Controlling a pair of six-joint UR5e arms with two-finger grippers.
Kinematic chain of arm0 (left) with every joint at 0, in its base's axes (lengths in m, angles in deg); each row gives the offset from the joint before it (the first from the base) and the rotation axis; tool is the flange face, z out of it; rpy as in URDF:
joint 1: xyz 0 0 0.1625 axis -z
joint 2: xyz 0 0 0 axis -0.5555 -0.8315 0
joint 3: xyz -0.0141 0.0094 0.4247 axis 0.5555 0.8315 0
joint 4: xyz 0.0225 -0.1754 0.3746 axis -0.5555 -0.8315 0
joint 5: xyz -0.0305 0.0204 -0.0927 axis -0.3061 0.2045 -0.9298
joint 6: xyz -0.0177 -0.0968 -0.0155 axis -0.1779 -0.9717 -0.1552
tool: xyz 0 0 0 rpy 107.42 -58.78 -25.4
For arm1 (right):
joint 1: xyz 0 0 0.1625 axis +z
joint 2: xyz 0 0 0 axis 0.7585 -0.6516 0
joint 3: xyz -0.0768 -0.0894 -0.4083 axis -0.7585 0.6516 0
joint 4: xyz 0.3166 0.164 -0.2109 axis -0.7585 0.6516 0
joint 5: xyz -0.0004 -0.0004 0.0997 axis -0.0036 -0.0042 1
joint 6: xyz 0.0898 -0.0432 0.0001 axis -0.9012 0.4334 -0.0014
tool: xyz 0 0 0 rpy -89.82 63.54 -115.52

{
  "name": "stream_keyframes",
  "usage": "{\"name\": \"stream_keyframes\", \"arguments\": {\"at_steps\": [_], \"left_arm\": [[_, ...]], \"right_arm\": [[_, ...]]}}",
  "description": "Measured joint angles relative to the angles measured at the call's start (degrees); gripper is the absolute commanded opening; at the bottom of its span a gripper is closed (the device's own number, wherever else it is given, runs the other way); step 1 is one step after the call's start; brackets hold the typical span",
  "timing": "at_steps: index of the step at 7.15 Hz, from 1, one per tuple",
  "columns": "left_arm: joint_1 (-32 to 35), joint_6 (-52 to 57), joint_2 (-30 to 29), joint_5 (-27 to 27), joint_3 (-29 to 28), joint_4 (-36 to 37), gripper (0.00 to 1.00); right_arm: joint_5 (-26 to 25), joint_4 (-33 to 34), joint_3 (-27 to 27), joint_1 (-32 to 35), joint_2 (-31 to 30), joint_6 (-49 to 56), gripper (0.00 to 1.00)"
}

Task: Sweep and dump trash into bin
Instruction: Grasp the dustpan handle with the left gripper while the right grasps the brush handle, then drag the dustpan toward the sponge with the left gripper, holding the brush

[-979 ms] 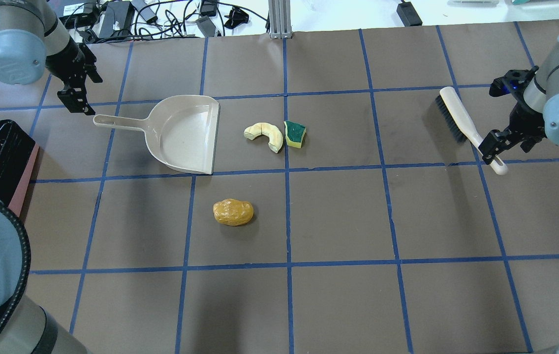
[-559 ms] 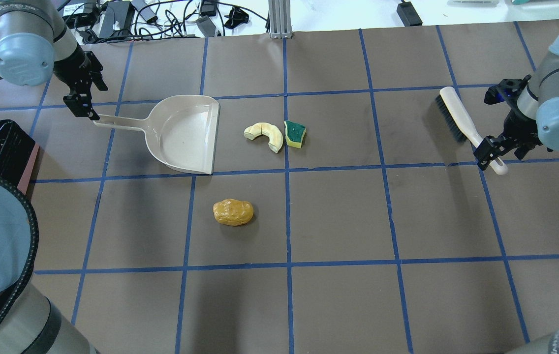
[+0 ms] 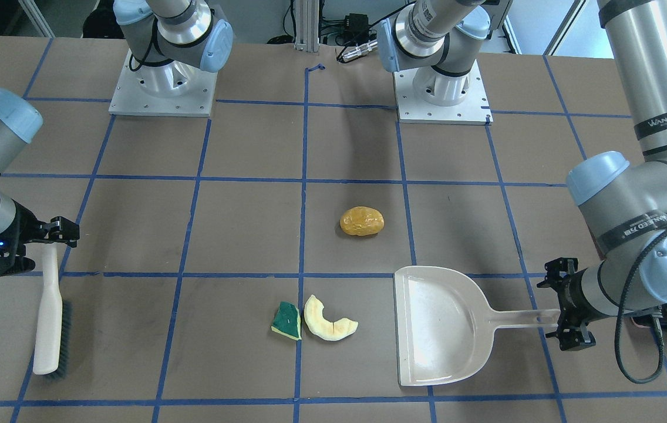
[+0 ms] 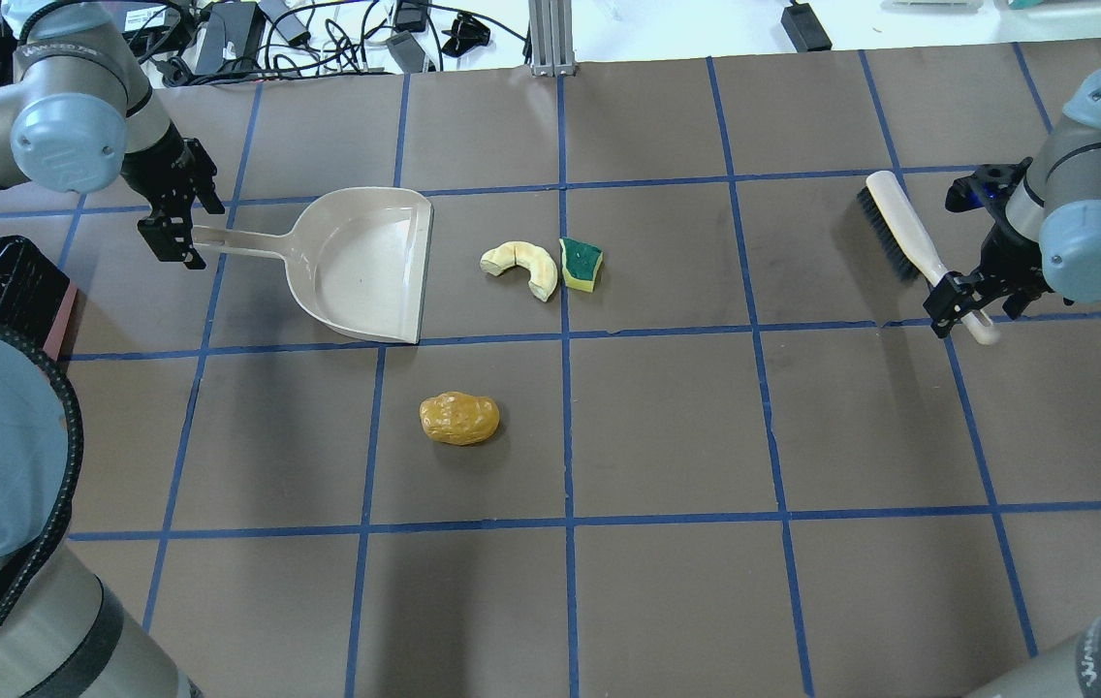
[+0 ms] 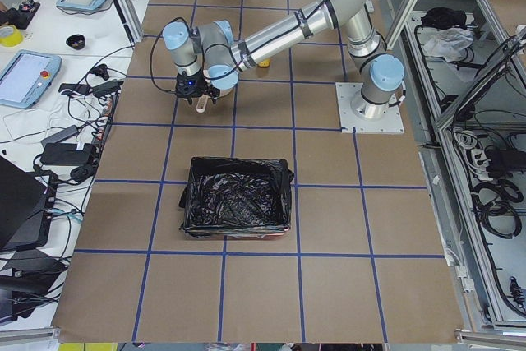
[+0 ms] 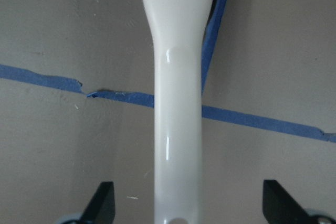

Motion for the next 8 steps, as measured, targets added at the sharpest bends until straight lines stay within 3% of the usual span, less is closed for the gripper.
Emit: {"name": "stream_keyframes", "arguments": {"at_steps": [2, 3, 6, 8], "left_arm": [[-0.65, 0.14, -0.06, 0.19, 0.92, 0.43, 0.19], [-0.79, 0.12, 0.15, 0.04, 1.02, 0.64, 0.0], [-1.05, -0.23, 0.56, -0.38, 1.26, 1.76, 0.0], [-1.09, -0.26, 0.3, -0.26, 2.13, 4.03, 0.0]], "right_arm": [[-0.07, 1.11, -0.03, 0.01, 0.14, -0.89, 0.78], [-0.13, 1.15, -0.03, 0.04, 0.02, -0.97, 0.78], [-0.13, 0.6, -0.04, 0.32, -0.61, -1.02, 0.77], [-0.07, 0.39, -0.04, 0.48, -0.78, -0.94, 0.67]]}}
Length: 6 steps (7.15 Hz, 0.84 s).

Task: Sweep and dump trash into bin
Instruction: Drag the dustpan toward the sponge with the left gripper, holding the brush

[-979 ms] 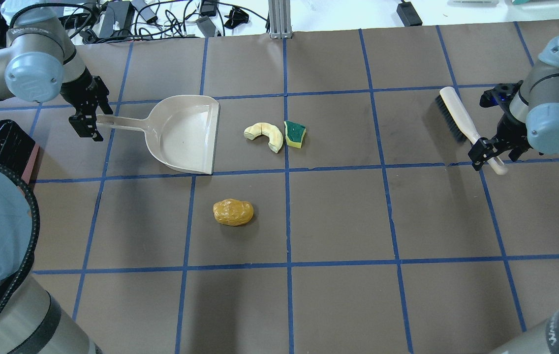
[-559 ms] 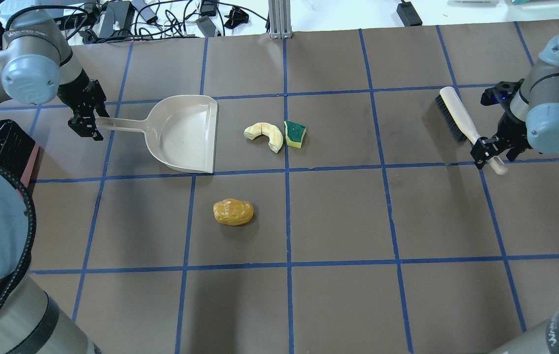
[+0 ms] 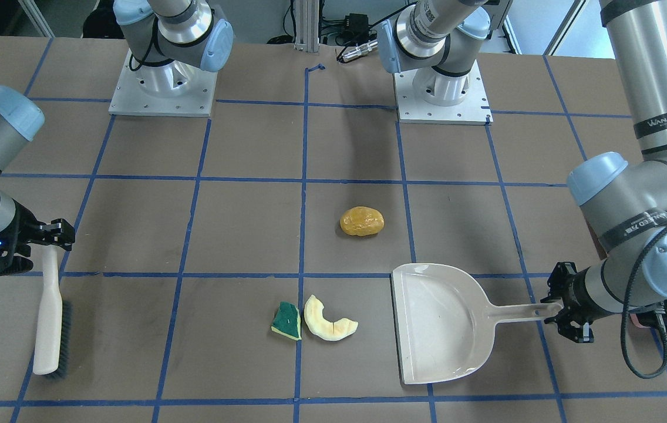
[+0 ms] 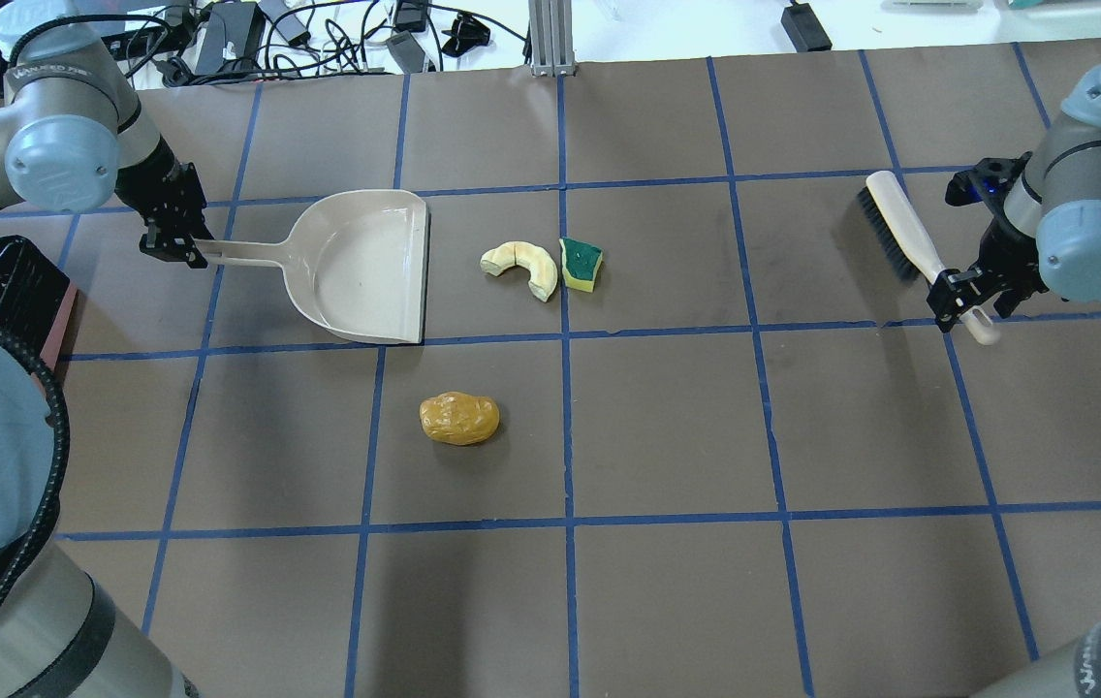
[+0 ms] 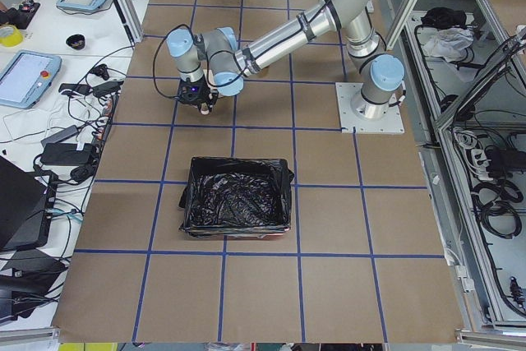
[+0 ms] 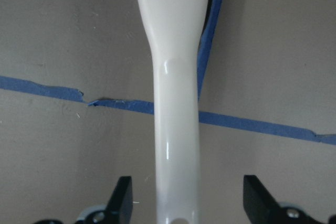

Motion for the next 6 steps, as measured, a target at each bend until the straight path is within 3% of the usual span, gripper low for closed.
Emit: {"name": "stream_keyframes", "arguments": {"at_steps": [4, 6], "left_arm": [[0.26, -1.92, 3.14, -1.0, -0.88, 0.66, 0.0], [0.69, -4.67, 3.53, -1.66, -0.93, 0.82, 0.0]], "right_arm": [[0.59, 0.6, 0.2, 0.09, 0.68, -0.15, 0.68], [1.63, 0.87, 0.48, 0.1, 0.59, -0.57, 0.64]]}}
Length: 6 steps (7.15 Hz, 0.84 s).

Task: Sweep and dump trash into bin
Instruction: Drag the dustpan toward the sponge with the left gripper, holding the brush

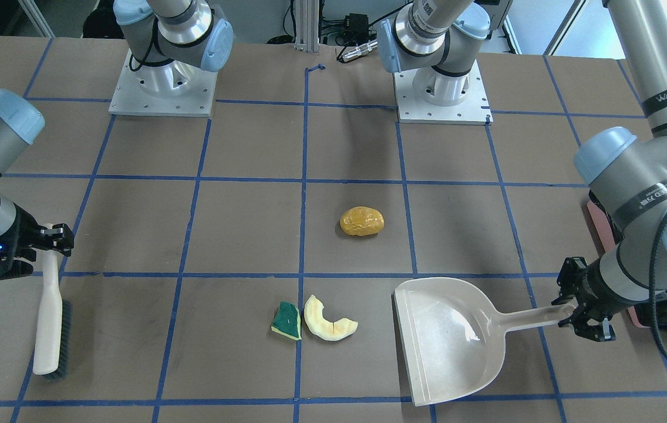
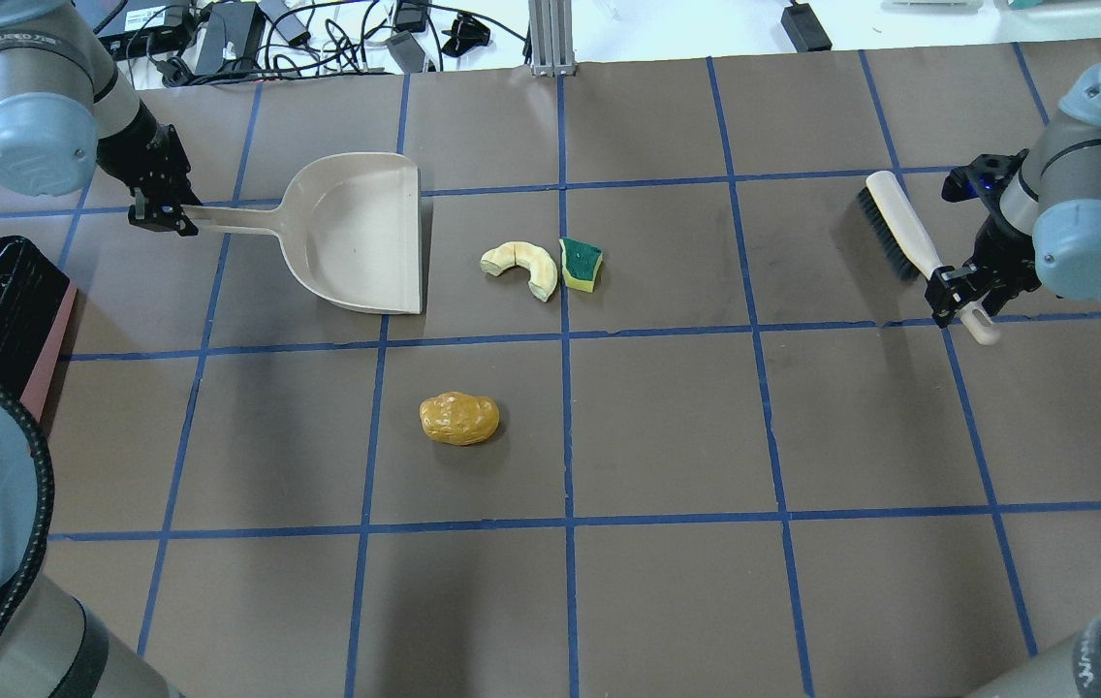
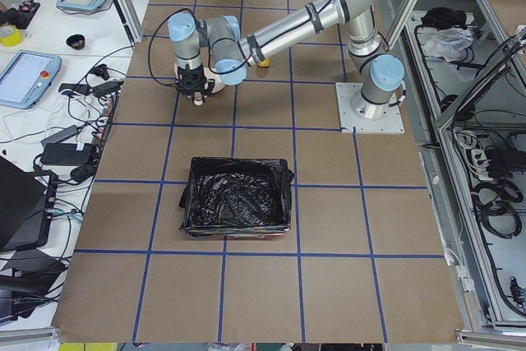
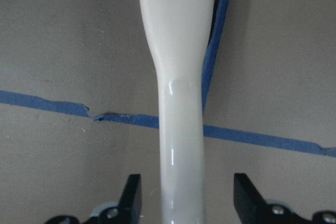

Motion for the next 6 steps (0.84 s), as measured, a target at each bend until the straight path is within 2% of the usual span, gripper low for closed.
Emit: {"name": "stream_keyframes", "arguments": {"at_steps": [2, 6], "left_arm": [[0.83, -2.15, -0.27, -0.45, -0.49, 0.08, 0.0], [3.16, 0.94, -0.81, -1.32, -1.0, -2.05, 0.0]], "right_arm": [[0.57, 0.05, -0.09, 0.04, -0.04, -0.18, 0.61], [0.64, 0.06, 0.09, -0.02, -0.57, -0.13, 0.41]]}}
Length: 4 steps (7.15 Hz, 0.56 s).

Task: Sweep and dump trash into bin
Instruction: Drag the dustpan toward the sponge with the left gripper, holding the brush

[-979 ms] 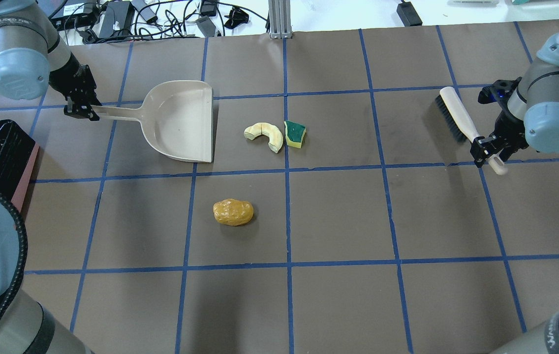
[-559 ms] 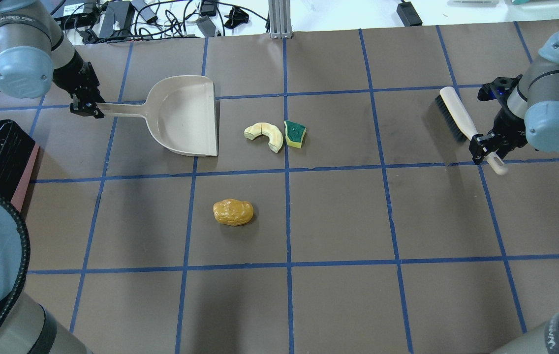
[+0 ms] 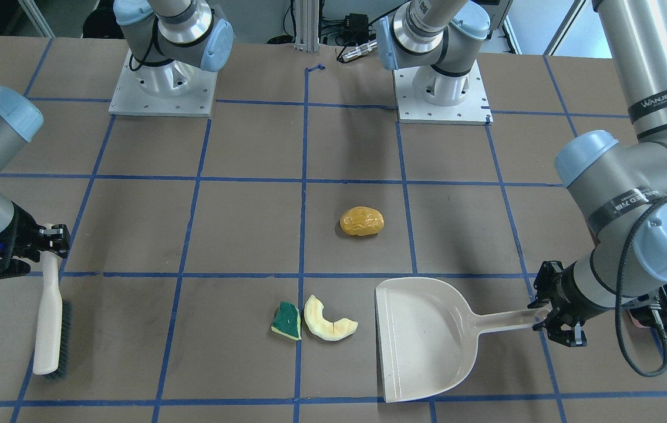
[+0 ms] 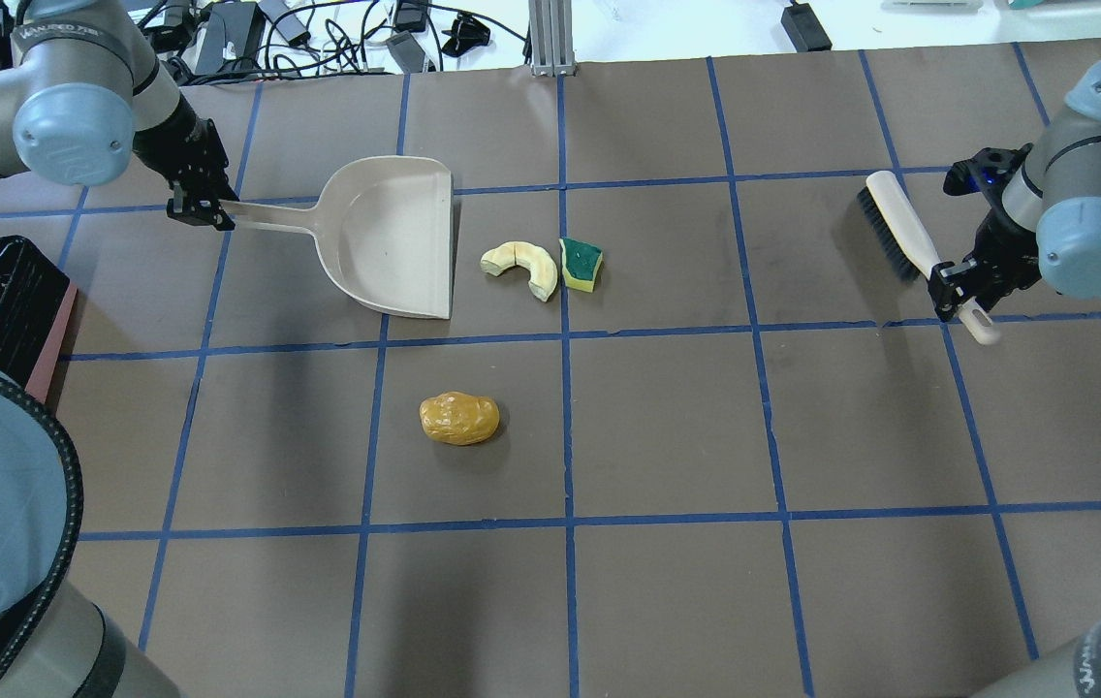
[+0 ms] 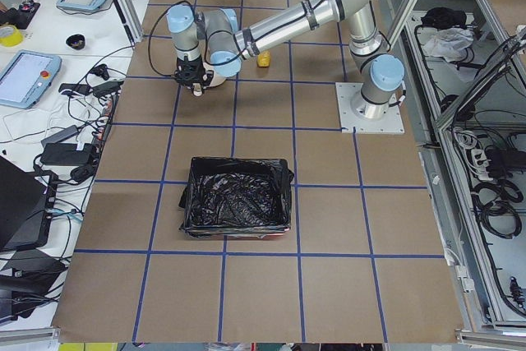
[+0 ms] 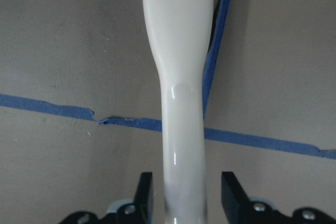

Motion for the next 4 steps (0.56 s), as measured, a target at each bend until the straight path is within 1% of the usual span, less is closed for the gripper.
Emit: {"name": "stream_keyframes", "arguments": {"at_steps": [2, 3, 4], "left_arm": [[0.19, 2.96, -0.39, -0.01, 0.65, -1.13, 0.0], [0.24, 3.55, -0.59, -0.02, 0.78, -1.81, 0.0], [0.26, 3.81, -0.7, -0.04, 0.82, -2.23, 0.0]], "right_arm": [[0.1, 0.0, -0.03, 0.06, -0.06, 0.01, 0.37], [0.16, 0.0, -0.1, 0.06, -0.08, 0.01, 0.3], [0.19, 0.0, -0.19, 0.07, -0.08, 0.01, 0.26]]}}
